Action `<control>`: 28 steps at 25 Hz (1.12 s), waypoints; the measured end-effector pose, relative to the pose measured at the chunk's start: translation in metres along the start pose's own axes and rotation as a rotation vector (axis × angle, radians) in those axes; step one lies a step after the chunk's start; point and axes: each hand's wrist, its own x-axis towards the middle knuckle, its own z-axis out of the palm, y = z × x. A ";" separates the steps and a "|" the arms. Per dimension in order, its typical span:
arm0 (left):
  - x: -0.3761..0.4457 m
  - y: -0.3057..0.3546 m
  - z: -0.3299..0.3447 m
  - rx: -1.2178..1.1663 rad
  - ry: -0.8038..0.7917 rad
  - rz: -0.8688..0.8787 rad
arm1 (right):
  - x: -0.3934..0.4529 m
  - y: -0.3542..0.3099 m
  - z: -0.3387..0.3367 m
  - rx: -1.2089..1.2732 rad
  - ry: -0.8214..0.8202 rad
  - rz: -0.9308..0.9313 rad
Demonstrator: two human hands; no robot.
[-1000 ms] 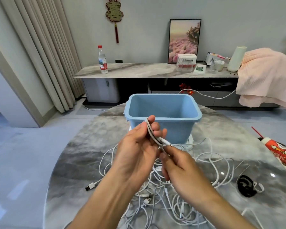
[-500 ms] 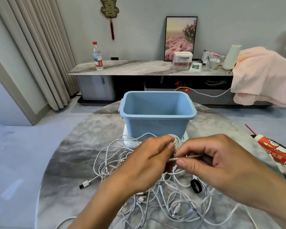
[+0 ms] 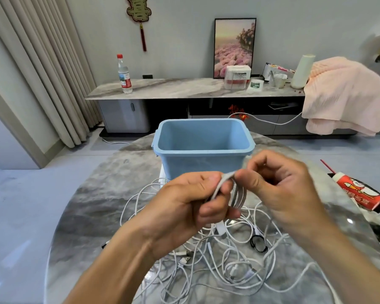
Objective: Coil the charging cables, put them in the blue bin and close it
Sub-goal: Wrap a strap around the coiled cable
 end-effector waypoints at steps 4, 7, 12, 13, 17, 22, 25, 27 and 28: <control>-0.005 0.008 -0.011 -0.385 -0.025 0.077 | -0.009 0.029 0.040 0.097 -0.017 0.117; -0.009 0.013 -0.015 -0.409 -0.030 0.100 | -0.012 0.029 0.050 0.066 -0.047 0.142; -0.001 0.008 -0.010 -0.507 0.138 0.169 | -0.015 0.021 0.058 0.057 -0.033 0.327; 0.001 0.006 -0.009 -0.555 0.193 0.199 | -0.015 0.020 0.062 0.063 -0.045 0.374; 0.007 0.002 -0.008 -0.546 0.329 0.317 | -0.017 0.015 0.068 0.109 -0.083 0.534; 0.013 0.002 -0.012 -0.101 0.539 0.478 | -0.033 0.004 0.069 -0.035 -0.281 0.604; 0.009 -0.010 -0.012 0.770 0.527 0.528 | -0.033 -0.009 0.058 -0.430 -0.321 0.377; 0.007 -0.017 -0.010 1.295 0.425 0.507 | -0.029 -0.018 0.044 -0.634 -0.328 0.219; 0.006 -0.017 -0.012 1.396 0.395 0.497 | -0.026 -0.023 0.035 -0.699 -0.325 0.149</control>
